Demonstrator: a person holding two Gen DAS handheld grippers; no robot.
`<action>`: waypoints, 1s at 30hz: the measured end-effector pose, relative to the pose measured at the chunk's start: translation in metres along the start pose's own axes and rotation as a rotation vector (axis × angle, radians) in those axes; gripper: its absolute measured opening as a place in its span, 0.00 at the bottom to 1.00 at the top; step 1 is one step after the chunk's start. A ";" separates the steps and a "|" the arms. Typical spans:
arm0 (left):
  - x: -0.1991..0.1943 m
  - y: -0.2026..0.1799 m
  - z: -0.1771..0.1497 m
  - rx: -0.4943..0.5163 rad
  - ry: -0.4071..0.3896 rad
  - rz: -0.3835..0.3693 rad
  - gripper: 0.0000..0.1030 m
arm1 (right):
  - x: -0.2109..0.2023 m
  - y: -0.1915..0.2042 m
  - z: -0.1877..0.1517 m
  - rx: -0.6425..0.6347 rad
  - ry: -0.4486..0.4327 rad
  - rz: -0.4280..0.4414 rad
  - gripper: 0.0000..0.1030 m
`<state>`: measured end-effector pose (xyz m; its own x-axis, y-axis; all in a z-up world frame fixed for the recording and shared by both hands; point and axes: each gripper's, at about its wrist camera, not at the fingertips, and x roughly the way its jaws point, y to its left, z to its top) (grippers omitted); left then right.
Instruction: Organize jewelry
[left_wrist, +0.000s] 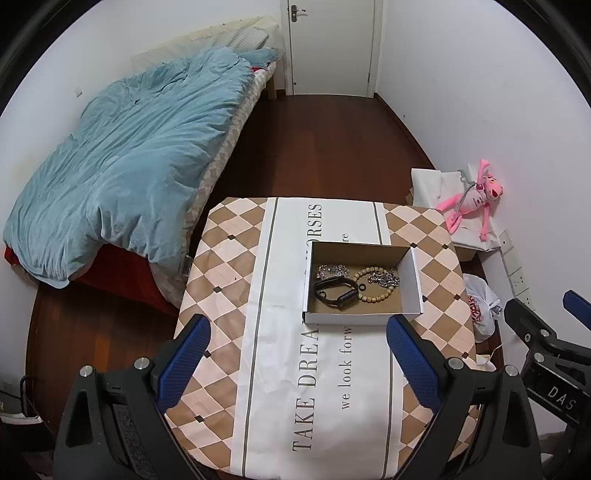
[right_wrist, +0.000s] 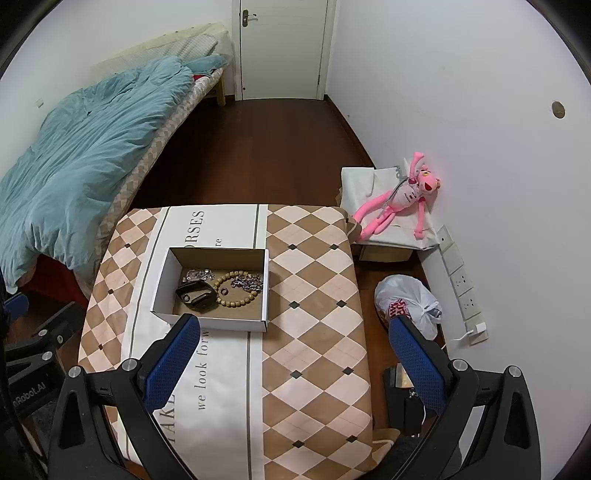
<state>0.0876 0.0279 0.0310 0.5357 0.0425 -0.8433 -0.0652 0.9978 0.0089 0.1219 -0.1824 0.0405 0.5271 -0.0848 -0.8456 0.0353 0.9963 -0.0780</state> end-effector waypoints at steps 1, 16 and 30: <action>0.000 0.000 0.000 0.003 -0.002 0.000 0.94 | 0.000 0.000 0.000 0.000 0.000 0.001 1.00; -0.002 -0.001 -0.001 0.018 -0.022 0.010 0.94 | 0.000 0.001 -0.002 -0.001 0.008 0.008 1.00; -0.009 -0.003 0.000 0.020 -0.038 0.012 0.94 | -0.001 0.000 -0.004 0.002 0.015 0.009 1.00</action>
<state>0.0831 0.0243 0.0382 0.5666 0.0555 -0.8221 -0.0549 0.9981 0.0295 0.1173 -0.1820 0.0394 0.5148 -0.0756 -0.8540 0.0323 0.9971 -0.0688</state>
